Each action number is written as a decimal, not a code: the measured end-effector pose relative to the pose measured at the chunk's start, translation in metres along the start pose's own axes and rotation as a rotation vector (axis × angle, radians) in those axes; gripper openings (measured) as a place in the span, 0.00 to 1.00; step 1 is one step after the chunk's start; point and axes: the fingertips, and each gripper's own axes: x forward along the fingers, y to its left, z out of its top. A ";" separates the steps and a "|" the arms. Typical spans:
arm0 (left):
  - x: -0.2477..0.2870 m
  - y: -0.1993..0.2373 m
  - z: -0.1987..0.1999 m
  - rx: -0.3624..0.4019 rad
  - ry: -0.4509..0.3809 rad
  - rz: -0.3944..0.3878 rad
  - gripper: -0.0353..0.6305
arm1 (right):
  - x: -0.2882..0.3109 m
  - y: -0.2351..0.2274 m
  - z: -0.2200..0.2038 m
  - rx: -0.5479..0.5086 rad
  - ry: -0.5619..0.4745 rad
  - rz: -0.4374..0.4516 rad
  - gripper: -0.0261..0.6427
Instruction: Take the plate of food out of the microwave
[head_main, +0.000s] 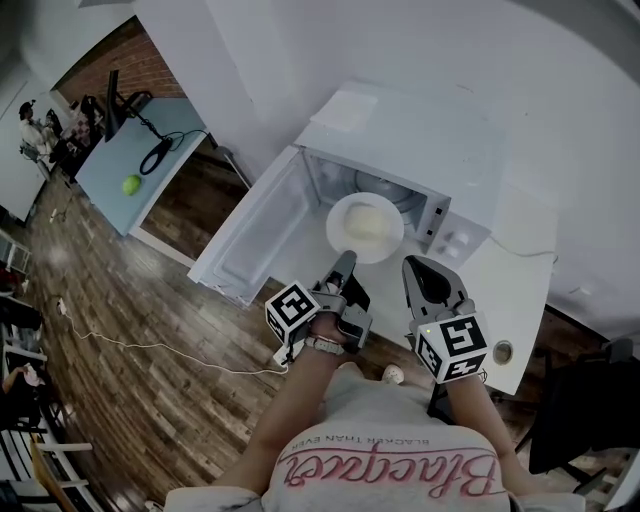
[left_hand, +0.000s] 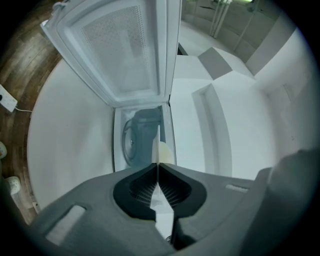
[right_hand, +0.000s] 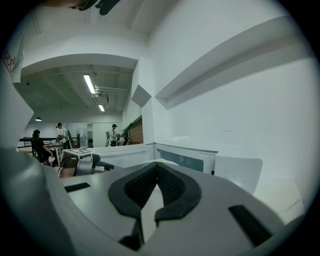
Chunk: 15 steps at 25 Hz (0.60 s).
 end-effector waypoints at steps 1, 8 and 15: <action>-0.001 -0.002 0.000 -0.001 0.009 -0.003 0.07 | 0.001 0.000 0.002 -0.001 -0.001 -0.007 0.06; -0.005 -0.020 0.003 0.020 0.042 -0.017 0.08 | 0.004 0.000 0.013 -0.017 -0.022 -0.053 0.06; -0.008 -0.053 -0.002 0.015 0.065 -0.071 0.08 | 0.000 -0.005 0.022 -0.026 -0.048 -0.090 0.06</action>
